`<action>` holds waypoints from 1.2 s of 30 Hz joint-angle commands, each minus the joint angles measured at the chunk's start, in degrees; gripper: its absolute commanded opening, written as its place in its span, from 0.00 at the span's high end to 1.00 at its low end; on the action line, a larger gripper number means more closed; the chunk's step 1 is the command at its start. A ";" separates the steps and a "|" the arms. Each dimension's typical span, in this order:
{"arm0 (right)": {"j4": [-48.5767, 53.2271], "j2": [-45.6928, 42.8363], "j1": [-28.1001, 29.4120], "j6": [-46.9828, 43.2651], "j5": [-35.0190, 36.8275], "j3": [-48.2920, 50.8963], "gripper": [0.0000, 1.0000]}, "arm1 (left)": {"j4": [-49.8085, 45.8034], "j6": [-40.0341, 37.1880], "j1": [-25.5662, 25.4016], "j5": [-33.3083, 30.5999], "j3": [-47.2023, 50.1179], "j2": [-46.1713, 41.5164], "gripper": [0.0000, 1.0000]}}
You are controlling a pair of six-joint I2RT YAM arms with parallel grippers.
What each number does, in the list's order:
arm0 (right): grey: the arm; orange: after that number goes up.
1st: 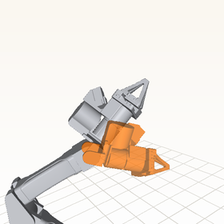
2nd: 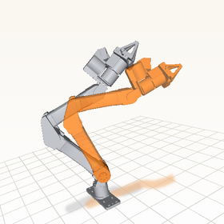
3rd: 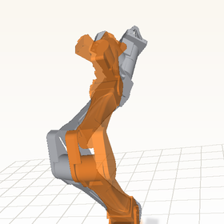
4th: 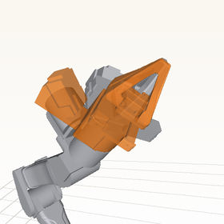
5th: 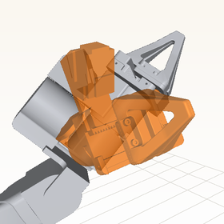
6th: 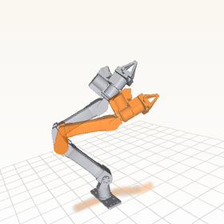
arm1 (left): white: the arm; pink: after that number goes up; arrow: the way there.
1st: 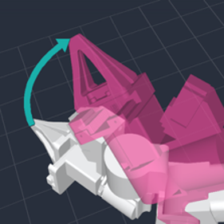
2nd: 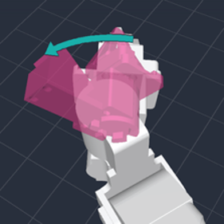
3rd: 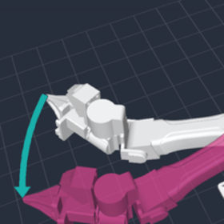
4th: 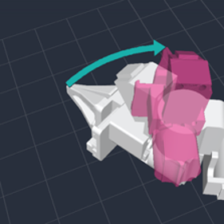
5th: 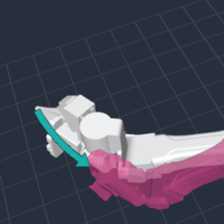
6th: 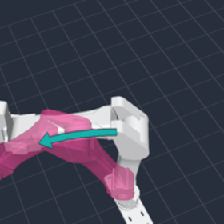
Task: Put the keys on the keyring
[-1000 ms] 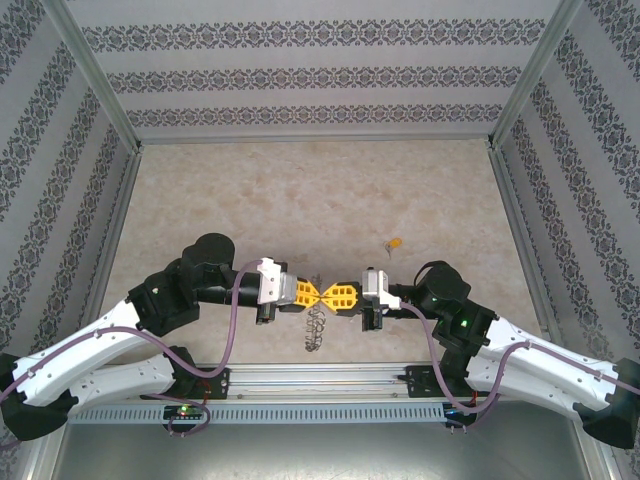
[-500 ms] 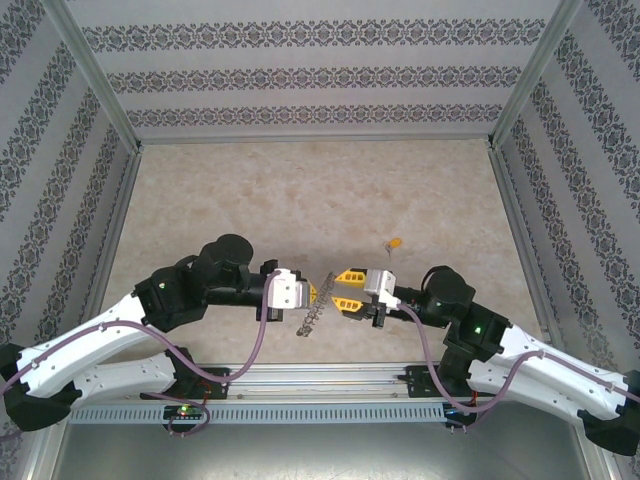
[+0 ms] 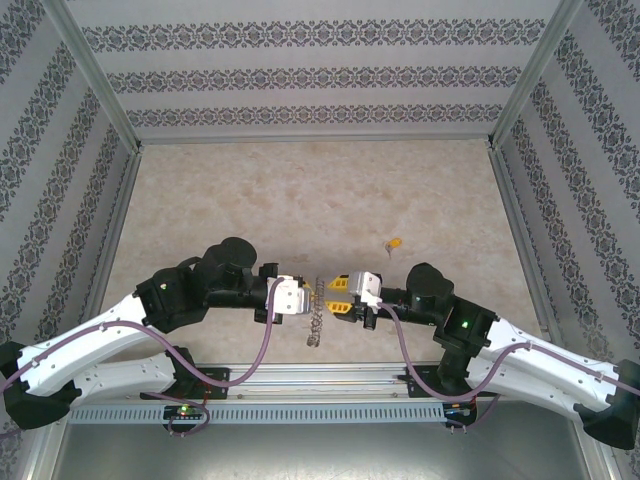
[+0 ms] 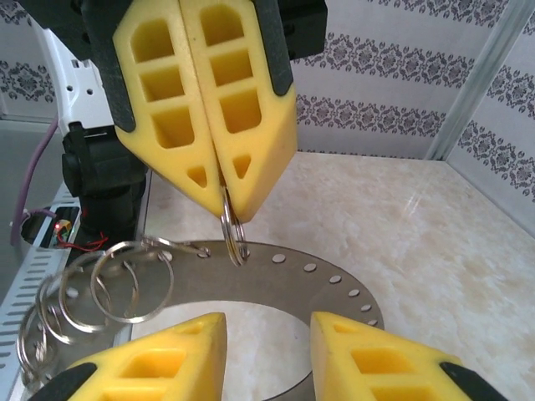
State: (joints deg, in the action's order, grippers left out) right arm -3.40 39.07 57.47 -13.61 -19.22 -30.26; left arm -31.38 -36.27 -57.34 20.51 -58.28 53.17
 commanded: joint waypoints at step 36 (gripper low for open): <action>-9.49 1.45 -0.34 1.35 -8.23 -1.97 1.00 | 12.79 3.96 0.77 6.37 5.75 -2.08 0.86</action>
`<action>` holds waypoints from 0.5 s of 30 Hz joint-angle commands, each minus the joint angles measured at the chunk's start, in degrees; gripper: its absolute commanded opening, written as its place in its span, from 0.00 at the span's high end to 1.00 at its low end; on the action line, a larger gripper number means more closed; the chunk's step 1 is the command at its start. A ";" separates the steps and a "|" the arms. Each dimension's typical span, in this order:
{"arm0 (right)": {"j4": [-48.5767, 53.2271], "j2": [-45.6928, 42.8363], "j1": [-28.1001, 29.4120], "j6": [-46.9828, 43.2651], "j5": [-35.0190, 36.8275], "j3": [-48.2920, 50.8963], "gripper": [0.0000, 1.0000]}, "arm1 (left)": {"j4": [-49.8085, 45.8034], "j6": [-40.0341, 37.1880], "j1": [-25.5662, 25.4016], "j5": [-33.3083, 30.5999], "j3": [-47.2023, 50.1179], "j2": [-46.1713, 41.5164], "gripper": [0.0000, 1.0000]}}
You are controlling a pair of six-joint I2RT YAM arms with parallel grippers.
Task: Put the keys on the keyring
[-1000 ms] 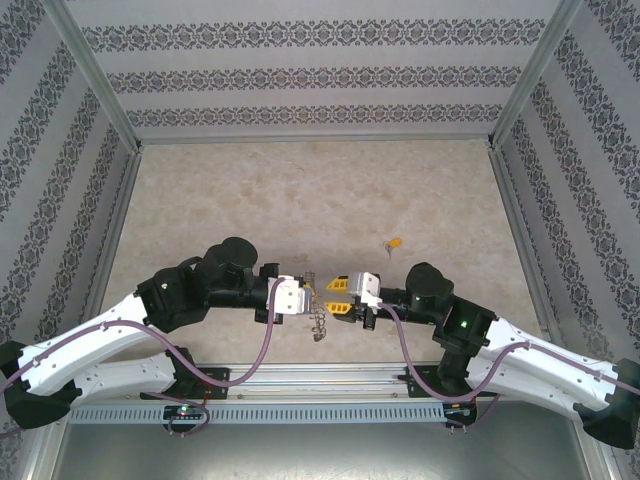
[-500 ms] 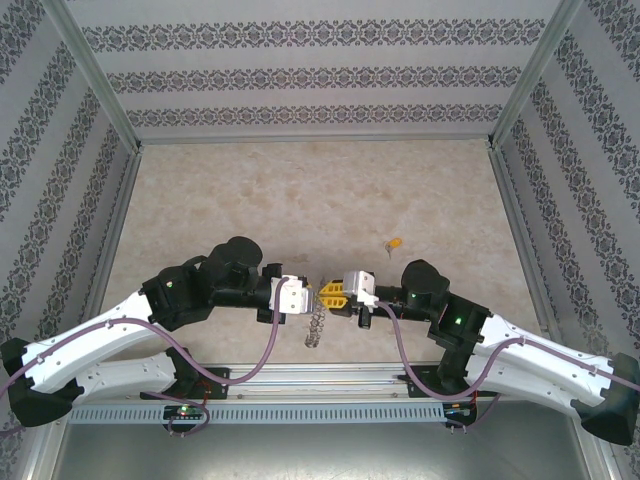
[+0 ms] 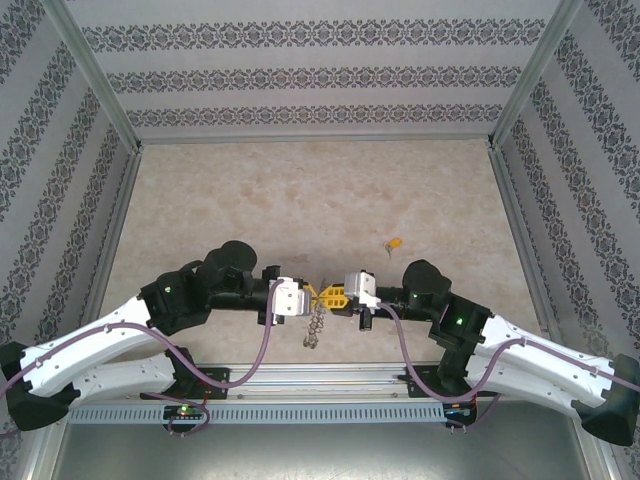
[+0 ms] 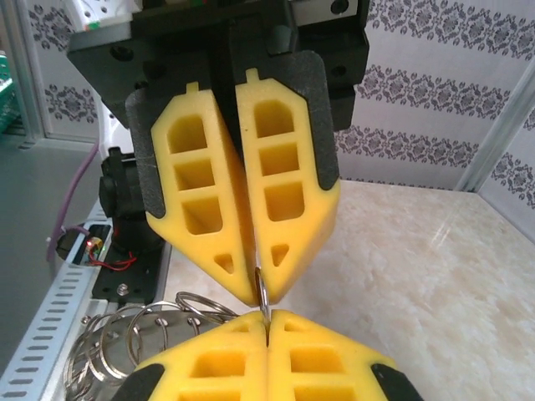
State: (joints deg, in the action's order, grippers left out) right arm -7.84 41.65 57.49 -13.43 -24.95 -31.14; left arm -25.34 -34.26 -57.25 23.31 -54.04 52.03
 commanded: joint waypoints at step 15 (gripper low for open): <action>-5.98 -1.96 -0.28 1.65 -2.99 -0.42 1.00 | 10.39 4.27 2.50 6.35 3.05 -1.83 1.00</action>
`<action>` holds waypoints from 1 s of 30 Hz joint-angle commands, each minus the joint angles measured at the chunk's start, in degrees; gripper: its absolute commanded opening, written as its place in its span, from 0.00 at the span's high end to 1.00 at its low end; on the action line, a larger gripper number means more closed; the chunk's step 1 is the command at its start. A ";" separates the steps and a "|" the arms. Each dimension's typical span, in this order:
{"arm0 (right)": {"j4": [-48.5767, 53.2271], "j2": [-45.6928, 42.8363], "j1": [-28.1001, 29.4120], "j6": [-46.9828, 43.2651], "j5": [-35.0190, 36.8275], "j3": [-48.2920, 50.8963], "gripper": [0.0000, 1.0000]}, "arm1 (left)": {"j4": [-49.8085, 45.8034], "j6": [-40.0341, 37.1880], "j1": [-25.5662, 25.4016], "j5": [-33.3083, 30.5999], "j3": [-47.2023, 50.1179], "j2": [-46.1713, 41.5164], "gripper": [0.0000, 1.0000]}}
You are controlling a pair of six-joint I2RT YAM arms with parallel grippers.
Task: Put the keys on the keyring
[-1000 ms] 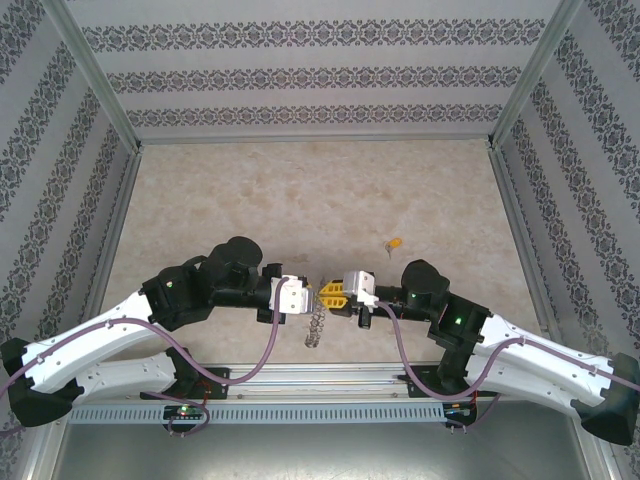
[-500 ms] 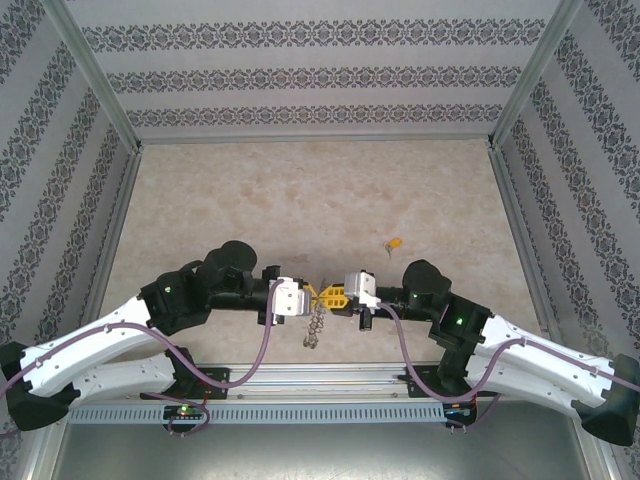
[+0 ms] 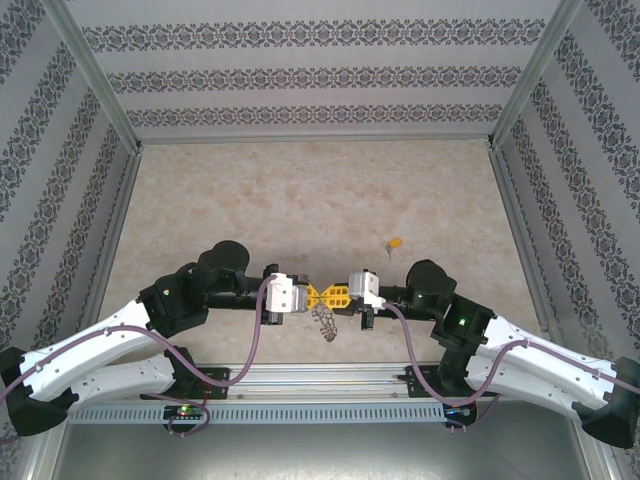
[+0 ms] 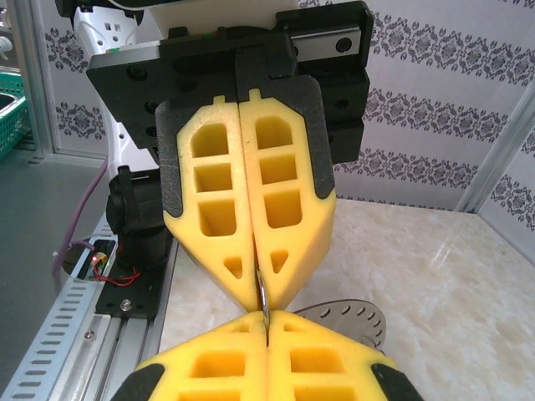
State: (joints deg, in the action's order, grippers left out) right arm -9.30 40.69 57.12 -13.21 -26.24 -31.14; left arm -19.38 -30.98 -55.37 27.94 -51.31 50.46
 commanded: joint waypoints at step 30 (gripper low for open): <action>25.67 6.17 -41.93 26.94 10.11 -6.69 0.35 | 19.37 16.02 12.09 19.46 8.74 -4.26 1.00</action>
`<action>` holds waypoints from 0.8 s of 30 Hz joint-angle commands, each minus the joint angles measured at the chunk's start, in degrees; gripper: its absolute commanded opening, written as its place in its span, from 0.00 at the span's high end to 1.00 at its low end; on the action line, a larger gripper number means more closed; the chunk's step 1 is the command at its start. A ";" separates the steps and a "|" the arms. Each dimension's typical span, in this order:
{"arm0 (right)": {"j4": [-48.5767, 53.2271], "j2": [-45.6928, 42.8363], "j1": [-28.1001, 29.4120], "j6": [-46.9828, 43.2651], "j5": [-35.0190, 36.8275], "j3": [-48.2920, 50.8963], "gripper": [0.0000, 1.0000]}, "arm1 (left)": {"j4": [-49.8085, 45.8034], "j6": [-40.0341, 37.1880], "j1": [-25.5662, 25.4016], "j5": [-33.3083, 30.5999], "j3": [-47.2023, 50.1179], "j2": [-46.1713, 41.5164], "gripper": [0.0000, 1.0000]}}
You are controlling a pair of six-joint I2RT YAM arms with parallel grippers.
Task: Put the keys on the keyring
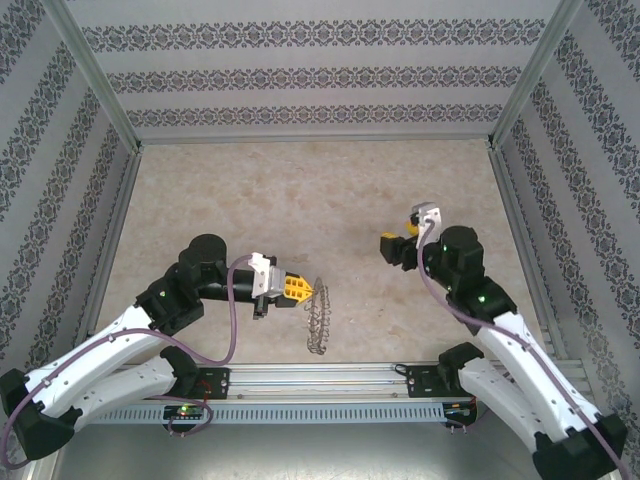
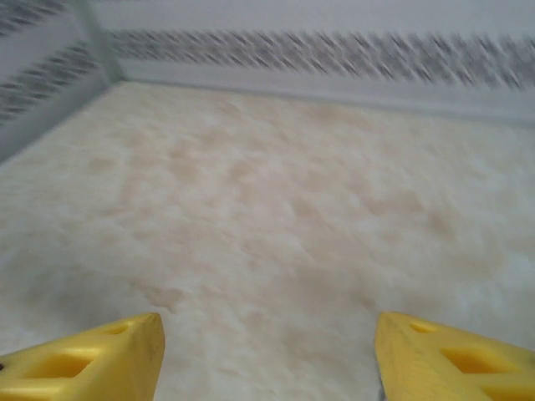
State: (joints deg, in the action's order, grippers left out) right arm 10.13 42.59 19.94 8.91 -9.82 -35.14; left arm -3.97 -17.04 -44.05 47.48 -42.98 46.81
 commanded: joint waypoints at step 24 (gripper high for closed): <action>24.40 54.74 -5.13 -13.81 5.07 -31.20 0.39 | 14.51 11.36 0.80 -8.93 10.36 -4.74 1.00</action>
State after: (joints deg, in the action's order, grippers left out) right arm 29.63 94.32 13.13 -2.00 -8.45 -63.11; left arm 4.84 -7.01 -43.75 38.28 -32.77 43.40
